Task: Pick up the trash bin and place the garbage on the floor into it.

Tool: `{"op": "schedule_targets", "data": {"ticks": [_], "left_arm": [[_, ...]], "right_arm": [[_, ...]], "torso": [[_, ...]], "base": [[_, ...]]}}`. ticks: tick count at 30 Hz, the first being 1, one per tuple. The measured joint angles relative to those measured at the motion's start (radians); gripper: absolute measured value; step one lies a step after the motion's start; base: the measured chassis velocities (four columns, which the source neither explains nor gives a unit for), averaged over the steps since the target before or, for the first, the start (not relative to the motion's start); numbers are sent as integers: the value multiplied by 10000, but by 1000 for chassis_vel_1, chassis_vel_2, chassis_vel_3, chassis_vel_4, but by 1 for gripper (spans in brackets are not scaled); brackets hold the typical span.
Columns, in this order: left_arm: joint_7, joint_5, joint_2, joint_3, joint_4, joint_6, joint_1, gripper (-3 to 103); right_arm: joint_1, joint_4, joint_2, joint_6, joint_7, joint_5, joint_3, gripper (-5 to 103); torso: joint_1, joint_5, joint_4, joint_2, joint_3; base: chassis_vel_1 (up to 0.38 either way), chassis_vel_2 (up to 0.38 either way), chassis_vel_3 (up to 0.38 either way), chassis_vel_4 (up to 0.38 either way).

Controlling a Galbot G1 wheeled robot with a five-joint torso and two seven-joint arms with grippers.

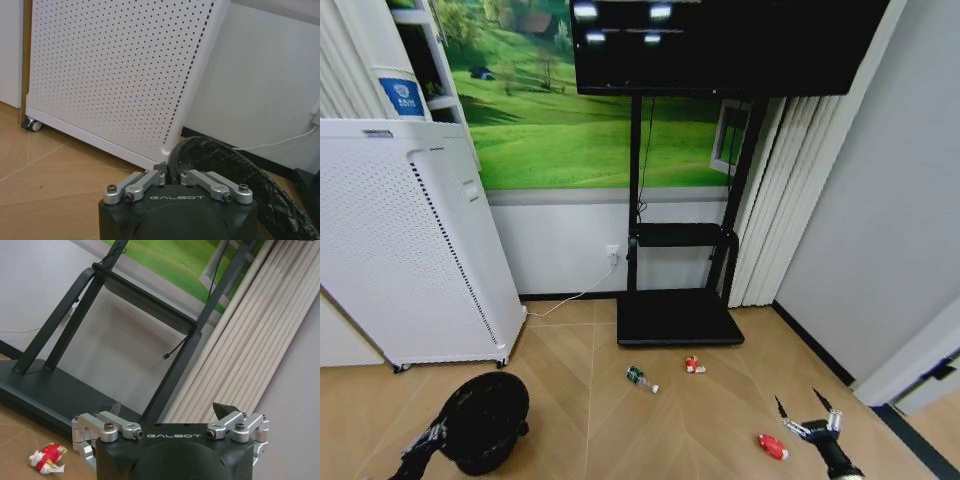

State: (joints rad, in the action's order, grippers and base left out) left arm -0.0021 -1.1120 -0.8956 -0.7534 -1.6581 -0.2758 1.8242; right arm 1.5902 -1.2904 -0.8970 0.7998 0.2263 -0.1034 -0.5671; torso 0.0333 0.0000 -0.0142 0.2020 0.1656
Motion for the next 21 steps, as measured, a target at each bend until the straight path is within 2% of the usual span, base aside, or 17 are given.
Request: {"op": "schedule_targets", "data": {"ticks": [8, 12, 14, 21], "left_arm": [[53, 40, -81, -22, 9, -14, 33, 7], [54, 62, -142, 20, 19, -35, -7, 7], [58, 78, -177, 49, 41, -36, -27, 7], [84, 81, -201, 64, 70, -42, -36, 7]], "right_arm": [[43, 50, -35, -1, 58, -7, 33, 100], [51, 68, -16, -1, -31, -120, 44, 100], [75, 76, -11, -1, -180, -273, 71, 100], [66, 45, -35, -1, -342, -484, 133, 100]], "torso": [[0, 4, 2, 0, 0], [2, -8, 1, -1, 1], [1, 4, 0, -1, 1], [0, 2, -1, 0, 0]], "base": [[25, 197, -25, -210], [46, 161, -24, -137], [8, 17, 0, -36], [-66, -115, 56, 92]]}}
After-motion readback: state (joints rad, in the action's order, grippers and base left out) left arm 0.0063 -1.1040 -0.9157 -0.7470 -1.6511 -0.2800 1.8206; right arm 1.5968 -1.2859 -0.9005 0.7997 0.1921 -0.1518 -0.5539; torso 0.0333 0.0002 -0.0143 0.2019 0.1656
